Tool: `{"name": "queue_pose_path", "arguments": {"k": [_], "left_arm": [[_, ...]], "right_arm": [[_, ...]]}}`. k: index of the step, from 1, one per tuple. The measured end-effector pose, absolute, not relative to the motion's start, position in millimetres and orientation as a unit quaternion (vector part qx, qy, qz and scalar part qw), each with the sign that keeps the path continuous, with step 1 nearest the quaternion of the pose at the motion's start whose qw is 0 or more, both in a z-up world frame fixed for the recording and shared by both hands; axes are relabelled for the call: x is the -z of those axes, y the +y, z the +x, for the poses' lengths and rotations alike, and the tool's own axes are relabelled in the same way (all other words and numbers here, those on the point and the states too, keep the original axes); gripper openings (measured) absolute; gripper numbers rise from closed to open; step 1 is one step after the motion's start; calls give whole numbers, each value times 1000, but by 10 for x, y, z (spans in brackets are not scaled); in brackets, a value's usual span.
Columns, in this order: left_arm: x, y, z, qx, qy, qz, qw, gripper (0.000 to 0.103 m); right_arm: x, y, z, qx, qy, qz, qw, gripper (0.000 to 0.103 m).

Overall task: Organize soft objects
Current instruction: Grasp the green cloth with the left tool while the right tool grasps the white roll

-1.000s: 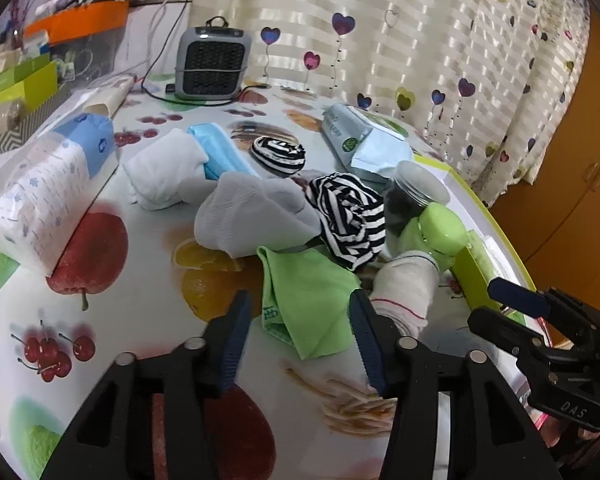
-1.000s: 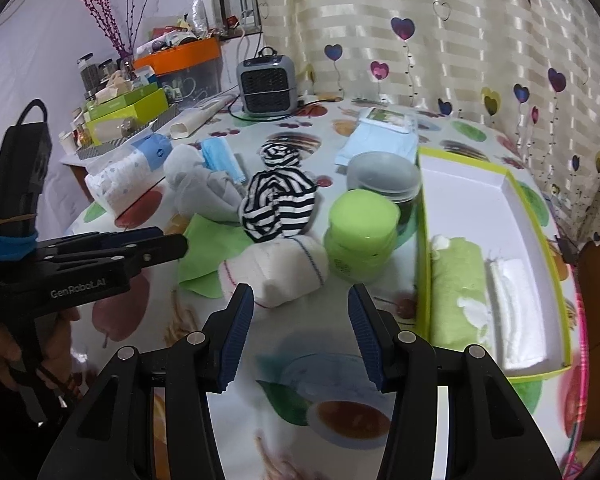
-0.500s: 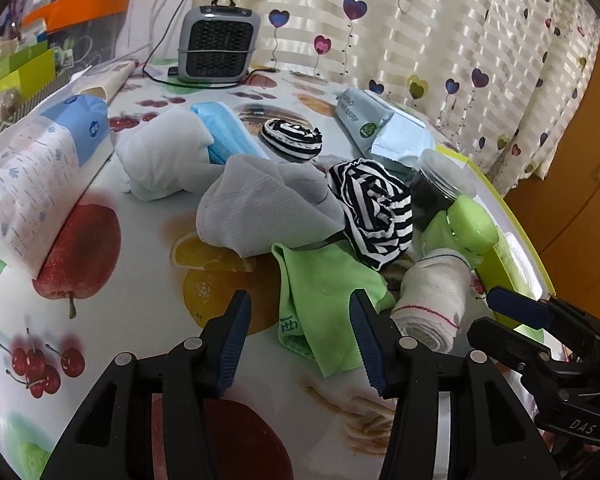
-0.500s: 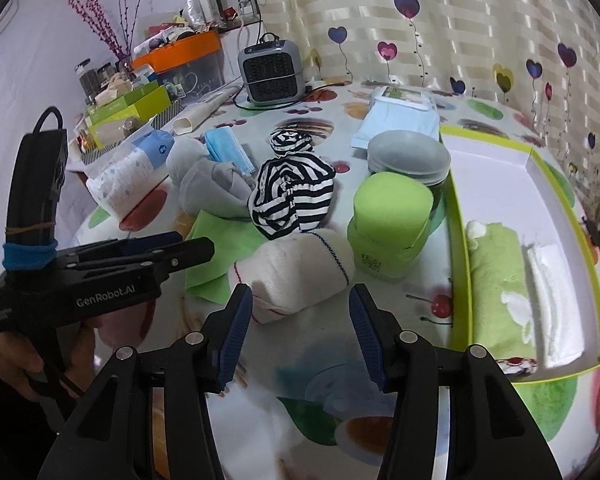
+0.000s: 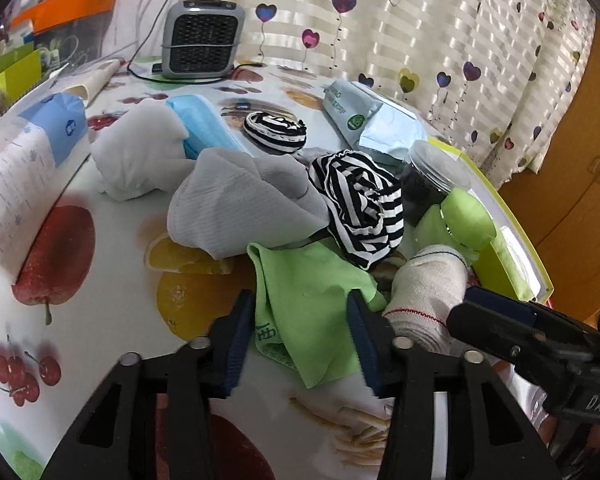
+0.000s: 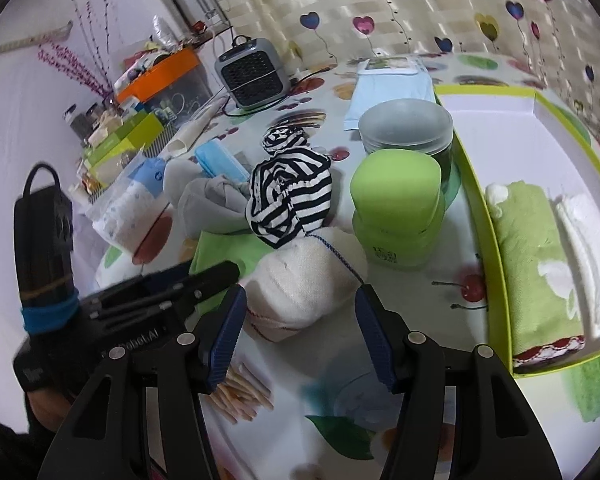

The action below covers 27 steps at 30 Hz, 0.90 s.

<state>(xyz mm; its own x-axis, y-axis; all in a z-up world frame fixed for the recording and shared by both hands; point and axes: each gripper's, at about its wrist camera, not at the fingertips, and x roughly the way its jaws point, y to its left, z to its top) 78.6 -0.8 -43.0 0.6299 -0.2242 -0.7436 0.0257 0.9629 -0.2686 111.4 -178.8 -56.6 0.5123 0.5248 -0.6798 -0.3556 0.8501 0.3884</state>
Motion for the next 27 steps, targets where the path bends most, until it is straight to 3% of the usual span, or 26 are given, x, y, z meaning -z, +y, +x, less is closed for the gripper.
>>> {"name": "queue_pose_path", "arguments": {"k": [4,7,27], "left_arm": [[438,-38,779,91,429,-114,891,17],[442,-101,738,106,427,-107,891,12],[460,-169,616,150,426,-108,886,9]], "right_arm": [[603,-1801,1177,-248,435,124,857,58],[629,-1817,1203,-248,442,141,851,58],[784,-1769,1349,-258,479,203,814,58]]}}
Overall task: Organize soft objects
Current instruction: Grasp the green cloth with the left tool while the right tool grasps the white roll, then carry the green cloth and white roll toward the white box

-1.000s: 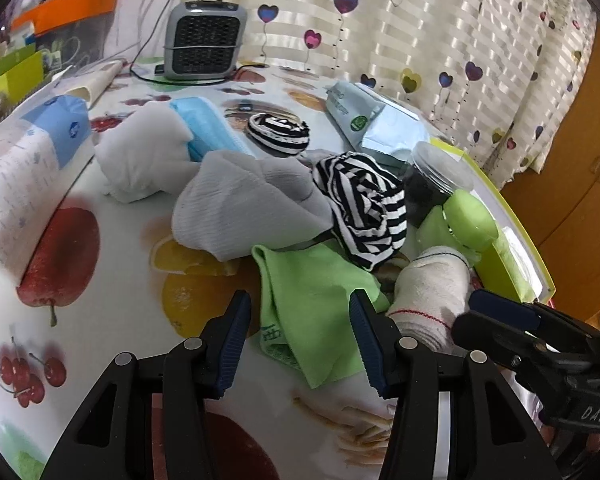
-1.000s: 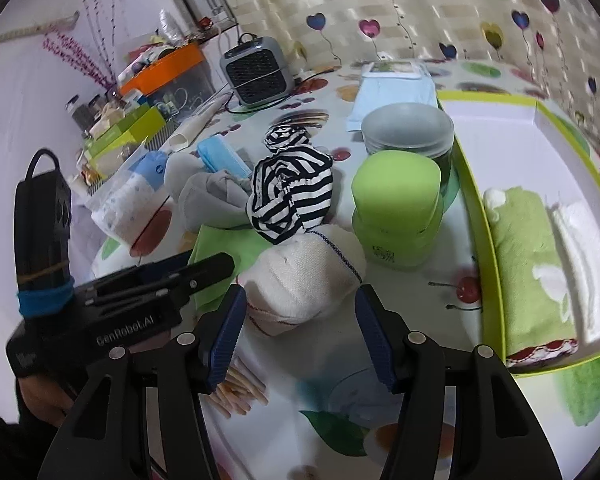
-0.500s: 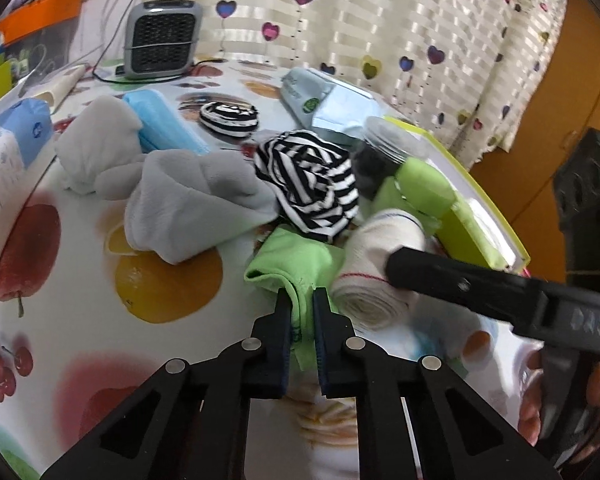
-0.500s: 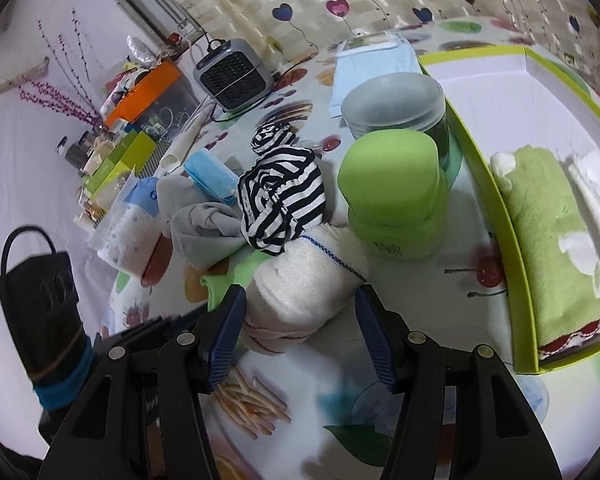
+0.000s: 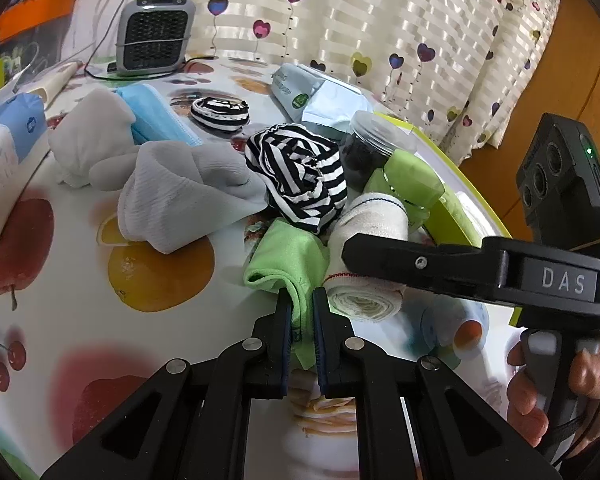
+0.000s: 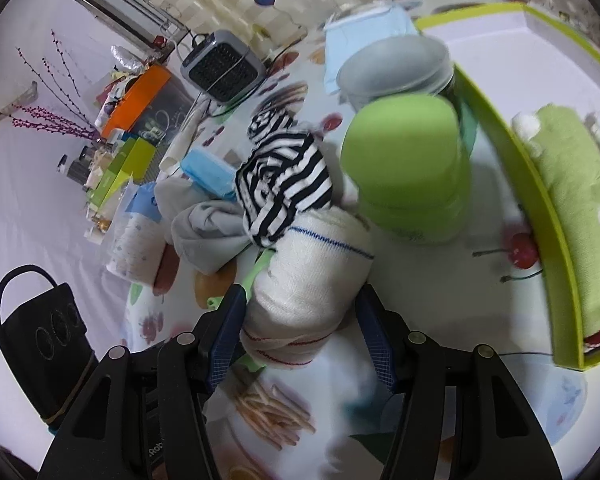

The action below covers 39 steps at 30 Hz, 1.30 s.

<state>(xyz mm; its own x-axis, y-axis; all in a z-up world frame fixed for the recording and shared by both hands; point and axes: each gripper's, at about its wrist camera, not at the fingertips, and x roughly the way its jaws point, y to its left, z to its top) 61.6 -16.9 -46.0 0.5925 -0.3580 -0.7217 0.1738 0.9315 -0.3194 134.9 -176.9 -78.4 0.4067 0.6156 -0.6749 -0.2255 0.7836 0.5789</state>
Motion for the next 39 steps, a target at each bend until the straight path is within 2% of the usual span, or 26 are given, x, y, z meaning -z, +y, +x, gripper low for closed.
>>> {"name": "queue_pose_path", "arguments": {"k": [6,20,39], "left_arm": [[421,-141,572,148,422,-118,887,8],[100,-17,320,127,383,-115,908,8],[-250,-264,231,146,352,-97,919,8]], "right_arm": [[707,-1729,1264,-274,461,180,825,50],[488,-1855,1023,-291,422,164,843,50],[188,-2123,773,-278,374,138,874,50]]}}
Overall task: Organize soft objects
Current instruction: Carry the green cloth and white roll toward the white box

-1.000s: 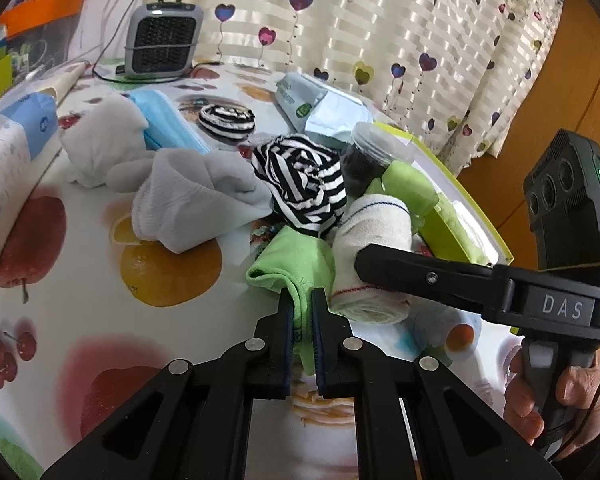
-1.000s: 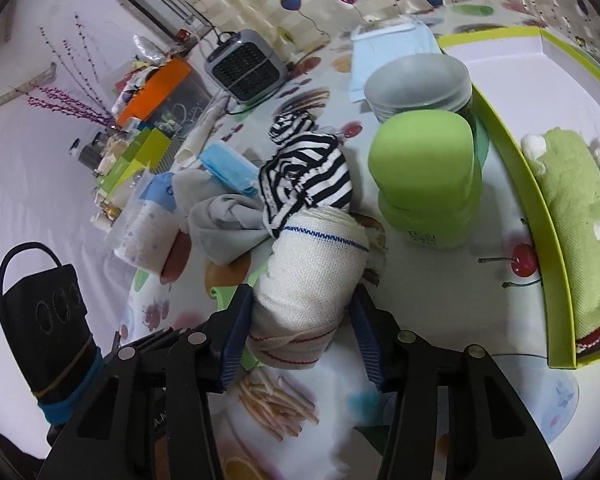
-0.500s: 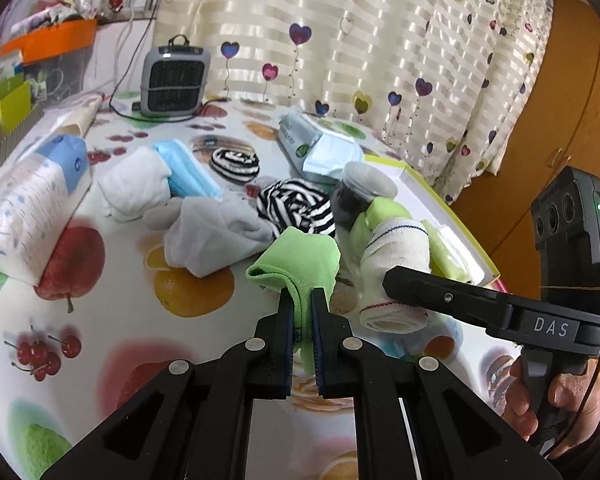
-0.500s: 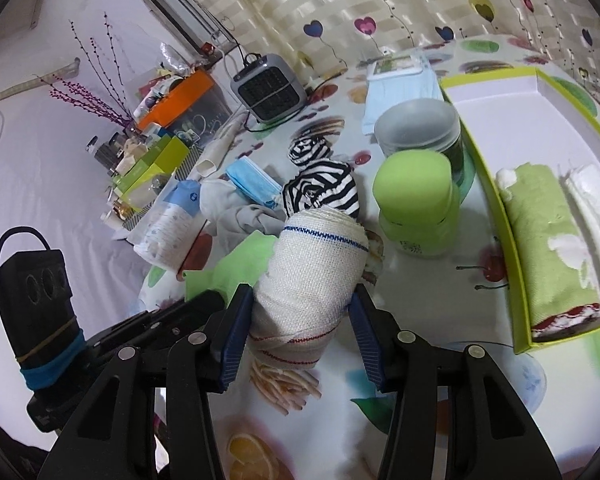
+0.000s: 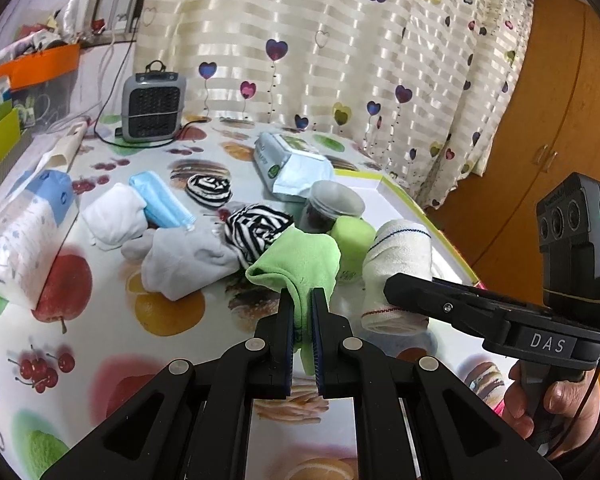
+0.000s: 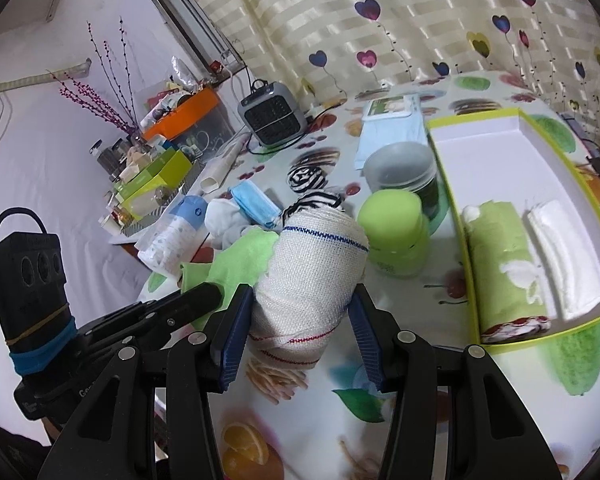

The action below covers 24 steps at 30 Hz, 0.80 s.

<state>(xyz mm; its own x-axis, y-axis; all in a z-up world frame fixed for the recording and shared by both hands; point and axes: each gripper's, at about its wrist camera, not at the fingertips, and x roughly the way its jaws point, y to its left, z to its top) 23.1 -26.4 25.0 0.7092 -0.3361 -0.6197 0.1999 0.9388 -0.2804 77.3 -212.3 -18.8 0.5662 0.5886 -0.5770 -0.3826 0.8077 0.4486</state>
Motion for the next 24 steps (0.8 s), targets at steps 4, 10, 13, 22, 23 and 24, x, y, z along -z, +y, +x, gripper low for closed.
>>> {"name": "queue_pose_path", "arguments": {"k": [4,10,13,22,23,24], "left_arm": [[-295,-317,246,152,348,-93,921,8],[-357,-425,300,166,343,-85,921,8],[-376,-476,317,173,341,-81,920,8],[-427,-665,391,190,339,-71,919,8],[-430,-682,398,191,339,-70,918,8],[-432,-703,406,193,338,-69,918,8]], "right_arm": [[158,-2175,772,-269,369,133,880,50],[109,-2280,781,-256,361,129,887,50],[99,-2332,794,-249,359,128,890,50],[81,-2523,823,-232,352,132,897,50],[78,-2549,827,-229,351,133,898,50],[76,-2602,833,-223,350,135,900,50]]}}
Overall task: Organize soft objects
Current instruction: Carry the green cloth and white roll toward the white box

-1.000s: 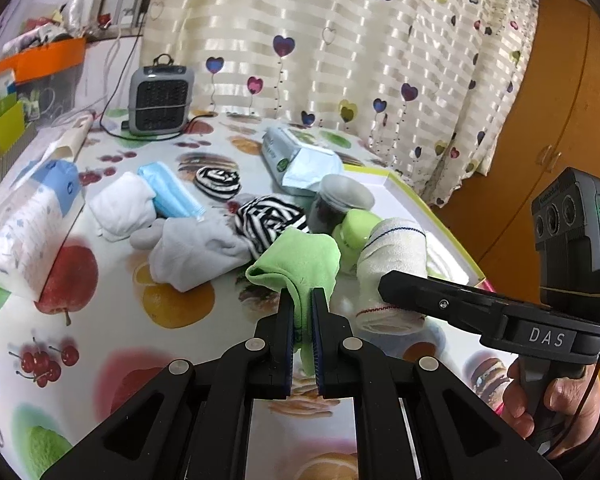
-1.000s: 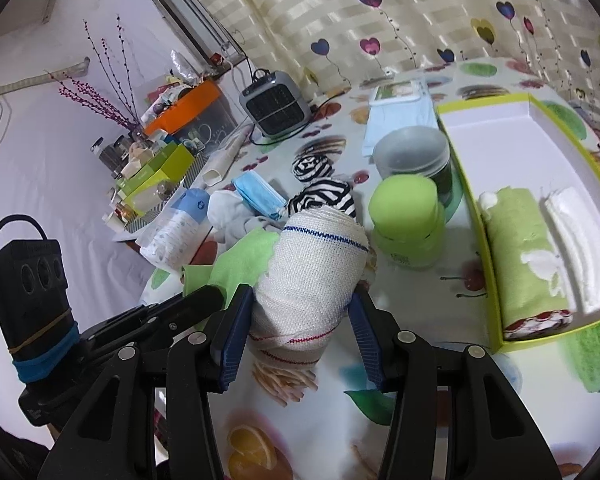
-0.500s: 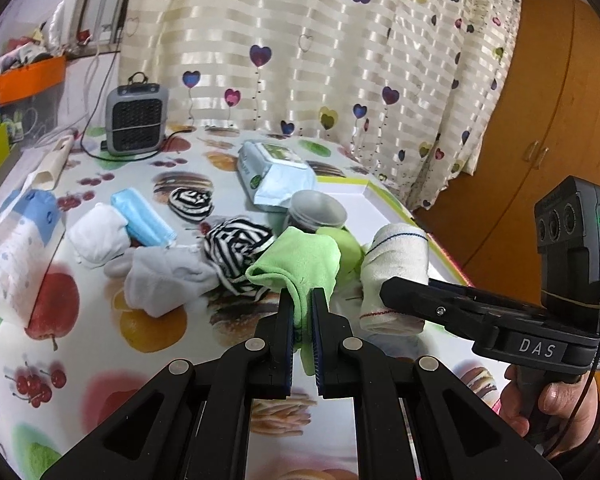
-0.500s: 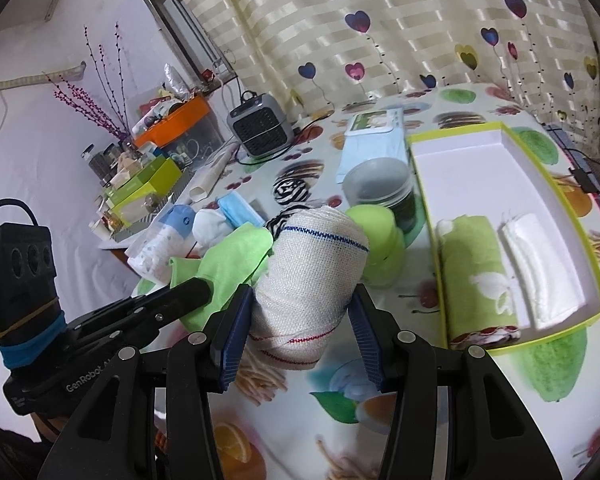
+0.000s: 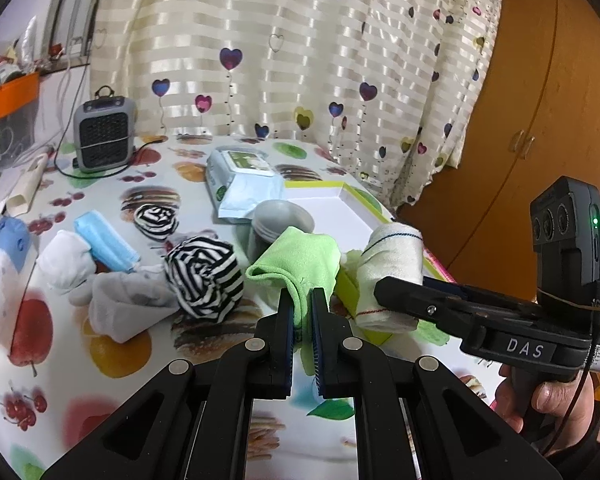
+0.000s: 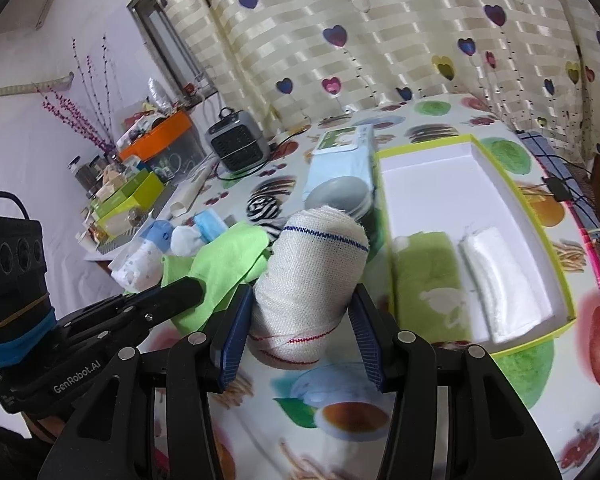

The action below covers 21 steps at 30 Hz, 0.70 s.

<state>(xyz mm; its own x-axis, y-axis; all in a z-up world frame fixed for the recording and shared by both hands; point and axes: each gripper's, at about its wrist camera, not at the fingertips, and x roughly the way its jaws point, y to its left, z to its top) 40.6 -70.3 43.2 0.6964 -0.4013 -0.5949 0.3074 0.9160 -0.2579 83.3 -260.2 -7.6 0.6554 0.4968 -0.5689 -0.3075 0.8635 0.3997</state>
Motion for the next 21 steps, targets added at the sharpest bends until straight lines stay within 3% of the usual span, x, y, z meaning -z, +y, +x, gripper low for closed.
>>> {"name": "queue_pose_path", "arguments": {"k": [21], "left_arm": [[-452,-1197,691,231,342,-57,909,8]], "right_arm": [[71,-3402,945,-137,332,168,918,50]]}}
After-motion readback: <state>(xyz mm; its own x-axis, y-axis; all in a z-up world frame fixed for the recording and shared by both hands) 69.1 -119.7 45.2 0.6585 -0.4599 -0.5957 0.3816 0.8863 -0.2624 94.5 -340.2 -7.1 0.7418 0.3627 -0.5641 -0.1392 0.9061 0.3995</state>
